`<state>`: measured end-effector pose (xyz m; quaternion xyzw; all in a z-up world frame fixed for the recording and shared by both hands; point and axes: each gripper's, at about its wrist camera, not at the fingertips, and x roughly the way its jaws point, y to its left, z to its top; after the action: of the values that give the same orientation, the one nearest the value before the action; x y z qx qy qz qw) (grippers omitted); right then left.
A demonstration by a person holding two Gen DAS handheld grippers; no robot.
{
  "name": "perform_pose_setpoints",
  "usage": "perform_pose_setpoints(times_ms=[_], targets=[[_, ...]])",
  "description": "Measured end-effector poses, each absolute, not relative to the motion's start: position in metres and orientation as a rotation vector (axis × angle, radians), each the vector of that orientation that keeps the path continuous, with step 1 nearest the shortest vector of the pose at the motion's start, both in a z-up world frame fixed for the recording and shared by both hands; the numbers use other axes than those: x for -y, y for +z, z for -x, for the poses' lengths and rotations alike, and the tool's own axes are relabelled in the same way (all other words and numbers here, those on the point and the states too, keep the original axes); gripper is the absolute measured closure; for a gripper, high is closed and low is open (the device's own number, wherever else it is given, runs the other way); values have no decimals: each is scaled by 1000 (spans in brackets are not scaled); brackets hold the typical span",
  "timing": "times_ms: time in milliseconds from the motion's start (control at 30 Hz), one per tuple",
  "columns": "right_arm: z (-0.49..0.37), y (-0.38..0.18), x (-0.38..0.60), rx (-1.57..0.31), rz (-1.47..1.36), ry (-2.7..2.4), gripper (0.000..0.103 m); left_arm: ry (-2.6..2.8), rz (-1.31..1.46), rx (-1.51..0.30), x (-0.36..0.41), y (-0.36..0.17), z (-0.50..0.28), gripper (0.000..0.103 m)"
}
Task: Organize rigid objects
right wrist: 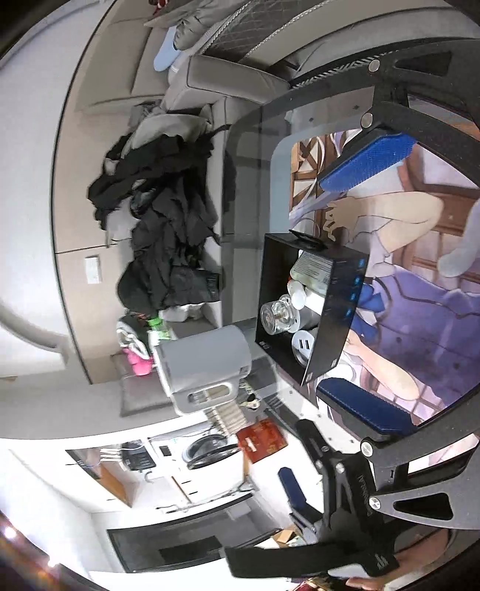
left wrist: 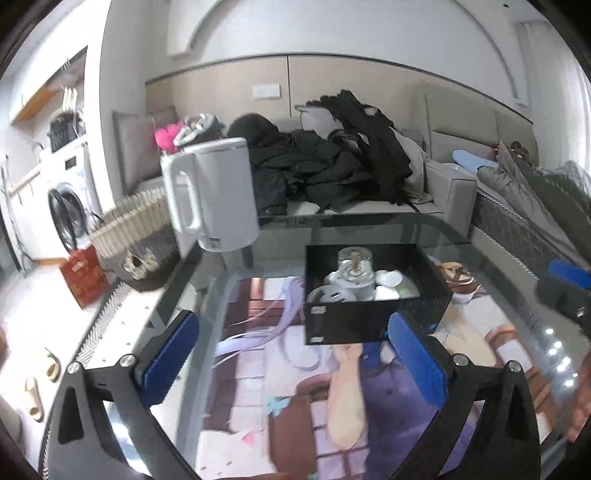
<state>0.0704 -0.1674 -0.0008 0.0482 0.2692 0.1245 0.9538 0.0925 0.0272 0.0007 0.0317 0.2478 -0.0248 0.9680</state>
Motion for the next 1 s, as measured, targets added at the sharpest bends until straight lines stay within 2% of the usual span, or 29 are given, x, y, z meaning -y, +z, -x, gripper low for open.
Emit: perform_pose_setpoints(times_ms=[200, 333, 1000], targets=[[-22, -13, 160, -420, -25, 227, 0, -33, -127, -365, -18, -1, -51, 0], [-9, -16, 153, -328, 10, 154, 0, -68, -84, -393, -11, 2, -49, 0], [-31, -29, 148, -454, 5, 185, 0, 50, -5, -413, -18, 1, -57, 0]])
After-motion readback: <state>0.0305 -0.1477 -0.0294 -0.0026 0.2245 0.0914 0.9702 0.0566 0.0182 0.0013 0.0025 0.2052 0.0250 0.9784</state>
